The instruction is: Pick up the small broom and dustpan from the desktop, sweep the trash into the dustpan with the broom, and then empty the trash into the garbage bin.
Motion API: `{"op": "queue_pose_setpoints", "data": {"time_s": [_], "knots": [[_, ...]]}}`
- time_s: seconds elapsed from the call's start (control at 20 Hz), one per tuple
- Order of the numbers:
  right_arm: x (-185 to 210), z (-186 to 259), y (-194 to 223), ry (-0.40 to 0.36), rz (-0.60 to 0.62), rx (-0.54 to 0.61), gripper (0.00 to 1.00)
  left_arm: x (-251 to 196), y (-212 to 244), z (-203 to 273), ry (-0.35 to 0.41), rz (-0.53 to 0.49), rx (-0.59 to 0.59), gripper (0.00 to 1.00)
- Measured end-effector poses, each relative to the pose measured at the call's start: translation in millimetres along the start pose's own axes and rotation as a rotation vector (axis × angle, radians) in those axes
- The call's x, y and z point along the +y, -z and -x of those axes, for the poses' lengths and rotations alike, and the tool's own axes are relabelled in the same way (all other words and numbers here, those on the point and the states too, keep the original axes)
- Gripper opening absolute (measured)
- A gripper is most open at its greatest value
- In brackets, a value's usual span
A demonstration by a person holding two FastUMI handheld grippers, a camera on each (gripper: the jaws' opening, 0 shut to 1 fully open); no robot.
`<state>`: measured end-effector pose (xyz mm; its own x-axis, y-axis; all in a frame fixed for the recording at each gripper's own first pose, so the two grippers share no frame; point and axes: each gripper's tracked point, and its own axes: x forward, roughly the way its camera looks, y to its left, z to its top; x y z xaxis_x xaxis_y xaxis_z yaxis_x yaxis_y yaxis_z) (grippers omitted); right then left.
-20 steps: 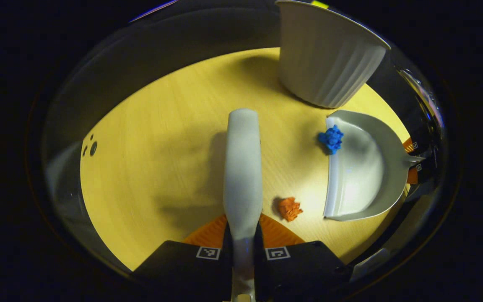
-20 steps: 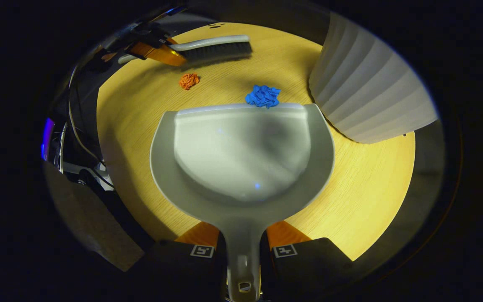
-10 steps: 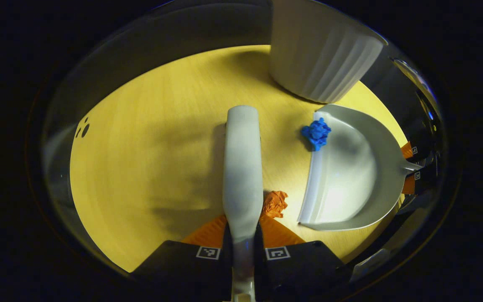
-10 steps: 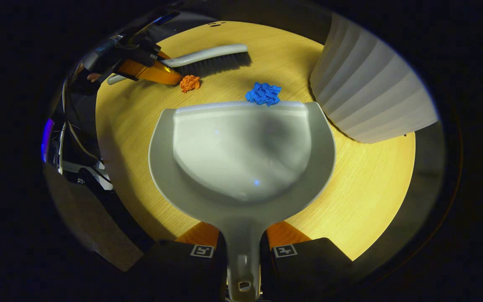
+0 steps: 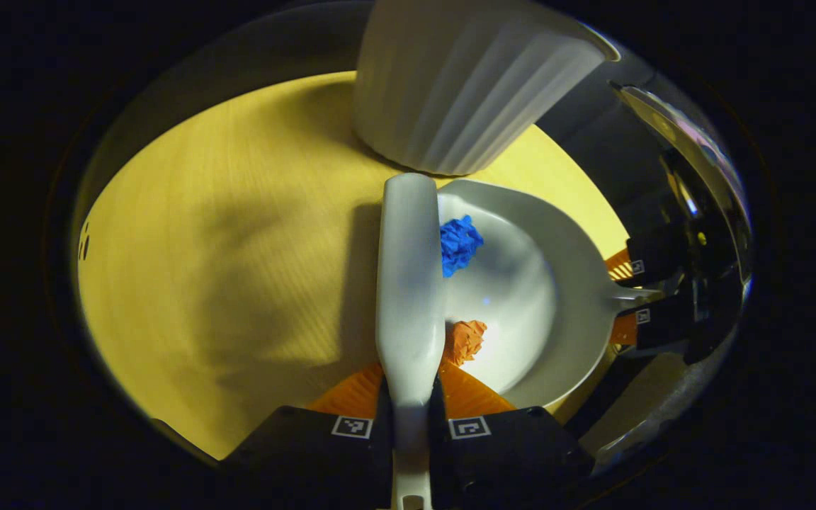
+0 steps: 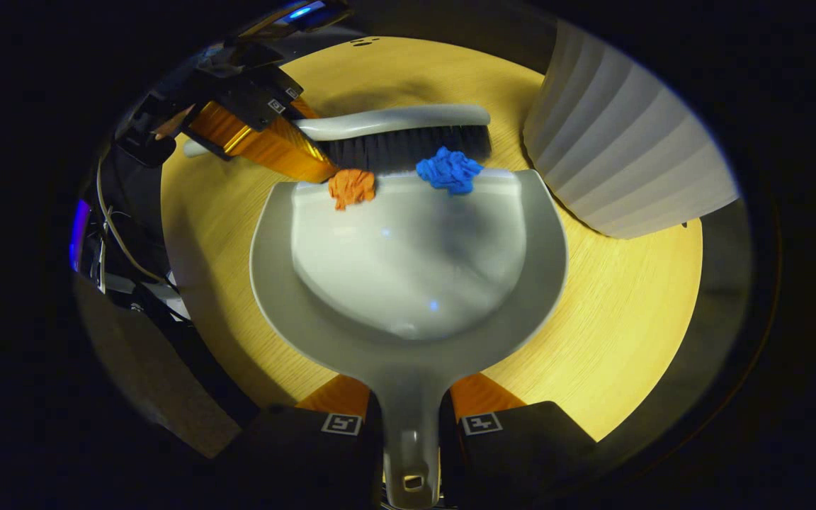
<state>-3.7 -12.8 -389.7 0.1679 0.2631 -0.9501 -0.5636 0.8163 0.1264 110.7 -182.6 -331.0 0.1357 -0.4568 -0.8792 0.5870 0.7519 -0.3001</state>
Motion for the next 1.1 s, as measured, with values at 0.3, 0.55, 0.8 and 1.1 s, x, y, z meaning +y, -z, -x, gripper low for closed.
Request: {"op": "queue_pose_setpoints", "data": {"time_s": [0.3,0.55,0.8,1.1], "knots": [[6,-8,-8,0.015,-0.034,-0.116,0.36,-13,-3,26,0.006,0.048,-0.074,0.25],[17,6,4,0.042,-0.08,-0.123,0.36,45,0,46,-0.194,0.127,-0.154,0.24],[12,43,15,0.039,-0.206,-0.145,0.36,91,37,44,-0.268,0.2,-0.143,0.25],[15,89,19,0.107,-0.314,-0.183,0.36,96,81,48,-0.26,0.222,-0.157,0.25]]}}
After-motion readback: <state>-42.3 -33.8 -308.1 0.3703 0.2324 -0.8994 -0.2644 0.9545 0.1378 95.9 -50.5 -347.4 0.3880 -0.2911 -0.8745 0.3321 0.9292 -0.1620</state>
